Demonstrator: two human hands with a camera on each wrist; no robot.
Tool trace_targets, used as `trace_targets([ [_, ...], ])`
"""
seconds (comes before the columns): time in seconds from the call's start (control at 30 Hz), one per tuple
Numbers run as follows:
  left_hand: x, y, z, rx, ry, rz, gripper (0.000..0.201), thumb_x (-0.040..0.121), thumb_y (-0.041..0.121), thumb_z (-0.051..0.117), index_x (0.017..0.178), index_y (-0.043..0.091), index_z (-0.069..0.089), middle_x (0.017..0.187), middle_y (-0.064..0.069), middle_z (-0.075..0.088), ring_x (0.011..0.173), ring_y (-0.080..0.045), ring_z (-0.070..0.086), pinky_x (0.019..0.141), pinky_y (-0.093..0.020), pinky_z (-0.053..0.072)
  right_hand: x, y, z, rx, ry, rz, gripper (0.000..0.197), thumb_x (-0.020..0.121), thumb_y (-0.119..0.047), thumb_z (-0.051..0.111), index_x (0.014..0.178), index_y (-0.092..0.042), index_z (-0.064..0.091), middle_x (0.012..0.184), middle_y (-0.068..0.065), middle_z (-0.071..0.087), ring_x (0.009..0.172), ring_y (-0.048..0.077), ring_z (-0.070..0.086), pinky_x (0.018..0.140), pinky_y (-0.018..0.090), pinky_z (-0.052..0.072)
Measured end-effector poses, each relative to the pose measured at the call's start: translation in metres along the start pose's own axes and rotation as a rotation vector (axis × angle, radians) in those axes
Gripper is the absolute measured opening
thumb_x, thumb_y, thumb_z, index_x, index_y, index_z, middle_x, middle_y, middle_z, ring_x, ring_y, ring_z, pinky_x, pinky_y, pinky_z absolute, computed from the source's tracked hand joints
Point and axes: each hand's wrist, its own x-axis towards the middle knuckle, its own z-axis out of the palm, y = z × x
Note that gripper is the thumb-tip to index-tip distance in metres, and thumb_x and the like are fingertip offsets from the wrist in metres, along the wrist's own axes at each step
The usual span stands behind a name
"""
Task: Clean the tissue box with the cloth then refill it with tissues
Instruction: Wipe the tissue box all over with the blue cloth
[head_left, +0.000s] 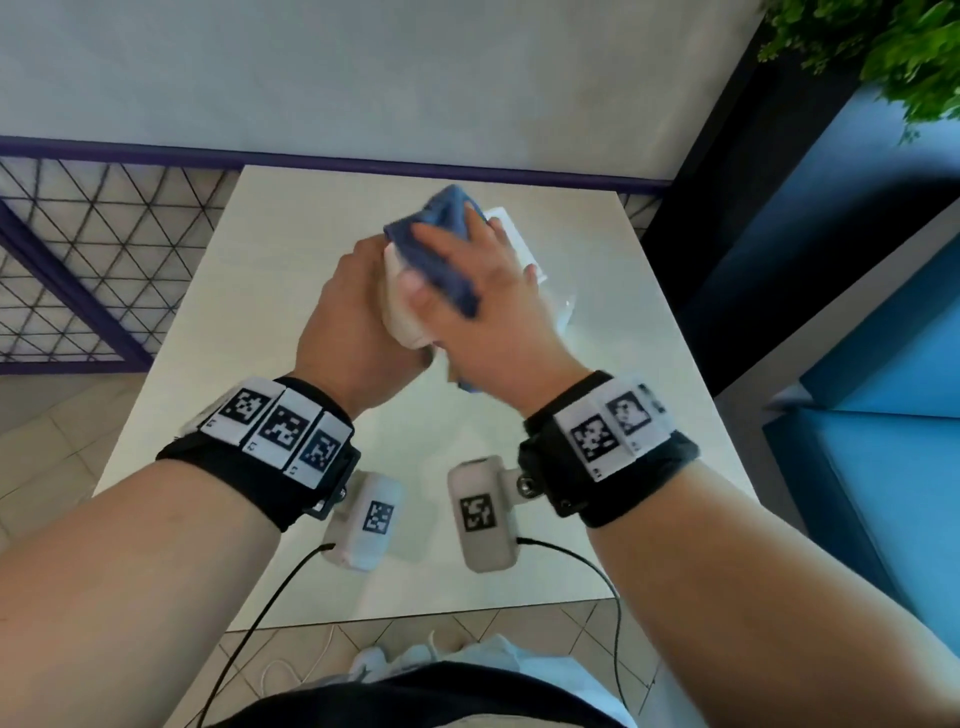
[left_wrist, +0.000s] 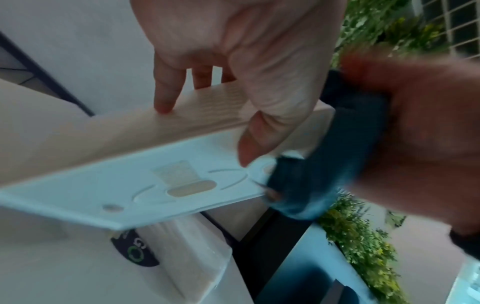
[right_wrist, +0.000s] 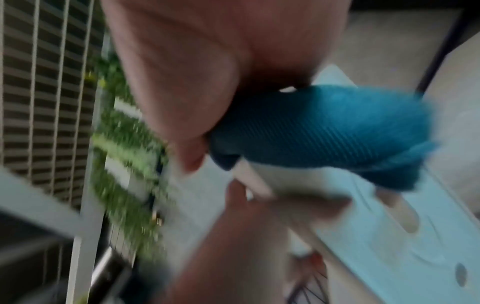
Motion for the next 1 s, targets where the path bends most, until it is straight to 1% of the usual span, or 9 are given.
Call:
trace_targets([
  [0.03, 0.000, 0.002, -0.001, -0.037, -0.012, 0.003, 0.073, 0.058, 0.032, 0.076, 0.122, 0.024, 0.042, 0.117, 0.002, 0.058, 0.103, -0.016, 0.060, 0.083, -0.025, 0.050, -0.001, 0.002, 0.005, -0.179, -0.097, -0.036, 0.060, 0.091, -0.057, 0.045, 0.147, -0.040, 0.030, 0.162, 0.000, 0.011, 0.150, 0.020, 0.004, 0.119, 0.039, 0.001],
  [0.1, -0.002, 0.005, -0.007, -0.035, -0.026, -0.012, 0.069, 0.058, 0.031, 0.084, 0.112, 0.024, 0.042, 0.113, 0.004, 0.058, 0.095, -0.008, 0.060, 0.074, -0.014, 0.045, 0.002, 0.011, 0.002, -0.275, -0.171, -0.046, 0.054, 0.097, -0.057, 0.028, 0.148, -0.045, 0.020, 0.163, -0.004, 0.003, 0.150, 0.016, -0.008, 0.116, 0.053, -0.010],
  [0.23, -0.006, 0.004, -0.017, 0.045, -0.026, 0.000, 0.081, 0.059, 0.021, 0.087, 0.125, 0.019, 0.039, 0.119, 0.004, 0.054, 0.101, -0.012, 0.052, 0.077, -0.026, 0.040, 0.018, 0.037, -0.014, -0.184, -0.117, 0.054, 0.046, 0.103, -0.044, 0.016, 0.149, -0.044, 0.021, 0.163, -0.005, 0.008, 0.150, 0.013, -0.001, 0.116, 0.055, -0.012],
  [0.37, -0.005, 0.003, -0.015, -0.004, -0.047, -0.024, 0.084, 0.061, 0.015, 0.086, 0.128, 0.017, 0.037, 0.115, 0.007, 0.053, 0.095, -0.010, 0.053, 0.073, -0.023, 0.041, 0.021, 0.022, 0.000, -0.258, -0.107, 0.101, 0.047, 0.102, -0.045, 0.018, 0.149, -0.042, 0.021, 0.163, -0.005, 0.006, 0.150, 0.015, -0.002, 0.117, 0.055, -0.010],
  [0.57, -0.008, 0.007, -0.017, -0.104, -0.049, 0.041, 0.072, 0.063, 0.004, 0.084, 0.114, 0.018, 0.036, 0.097, 0.018, 0.050, 0.081, 0.020, 0.053, 0.066, 0.000, 0.039, -0.004, 0.008, 0.017, -0.265, -0.093, -0.108, 0.045, 0.102, -0.047, 0.023, 0.146, -0.046, 0.027, 0.161, -0.010, 0.014, 0.150, 0.011, 0.000, 0.113, 0.054, -0.015],
  [0.7, -0.014, 0.001, -0.026, -0.053, -0.077, 0.038, 0.082, 0.060, 0.004, 0.085, 0.125, 0.019, 0.038, 0.111, 0.011, 0.051, 0.089, 0.006, 0.048, 0.072, 0.000, 0.037, 0.006, 0.039, 0.001, -0.011, 0.026, 0.137, 0.044, 0.103, -0.041, 0.025, 0.146, -0.040, 0.032, 0.158, -0.008, 0.025, 0.148, 0.012, 0.017, 0.118, 0.052, -0.008],
  [0.83, -0.018, -0.013, -0.032, -0.188, -0.141, -0.011, 0.084, 0.055, 0.010, 0.084, 0.115, 0.042, 0.034, 0.111, 0.022, 0.054, 0.104, 0.015, 0.049, 0.083, -0.036, 0.055, -0.001, 0.047, -0.005, 0.472, -0.007, 0.213, 0.045, 0.103, -0.038, 0.035, 0.147, -0.030, 0.035, 0.148, -0.010, 0.041, 0.132, 0.000, 0.036, 0.115, 0.026, 0.023],
  [0.93, -0.018, -0.016, -0.040, -0.330, -0.197, 0.006, 0.082, 0.055, 0.006, 0.078, 0.111, 0.046, 0.033, 0.114, 0.022, 0.057, 0.115, -0.003, 0.054, 0.080, -0.028, 0.054, -0.004, 0.054, -0.011, 0.477, -0.121, 0.089, 0.081, 0.077, -0.045, 0.069, 0.146, -0.035, 0.027, 0.140, -0.015, 0.046, 0.129, 0.008, 0.047, 0.109, 0.032, 0.040],
  [1.0, -0.017, -0.015, -0.044, -0.379, -0.256, 0.029, 0.084, 0.055, 0.001, 0.077, 0.113, 0.041, 0.032, 0.112, 0.024, 0.059, 0.111, 0.000, 0.057, 0.081, -0.018, 0.052, -0.002, 0.058, -0.017, 0.405, -0.160, -0.005, 0.108, 0.060, -0.033, 0.084, 0.147, -0.030, 0.021, 0.141, -0.006, 0.046, 0.129, 0.012, 0.049, 0.106, 0.033, 0.044],
])
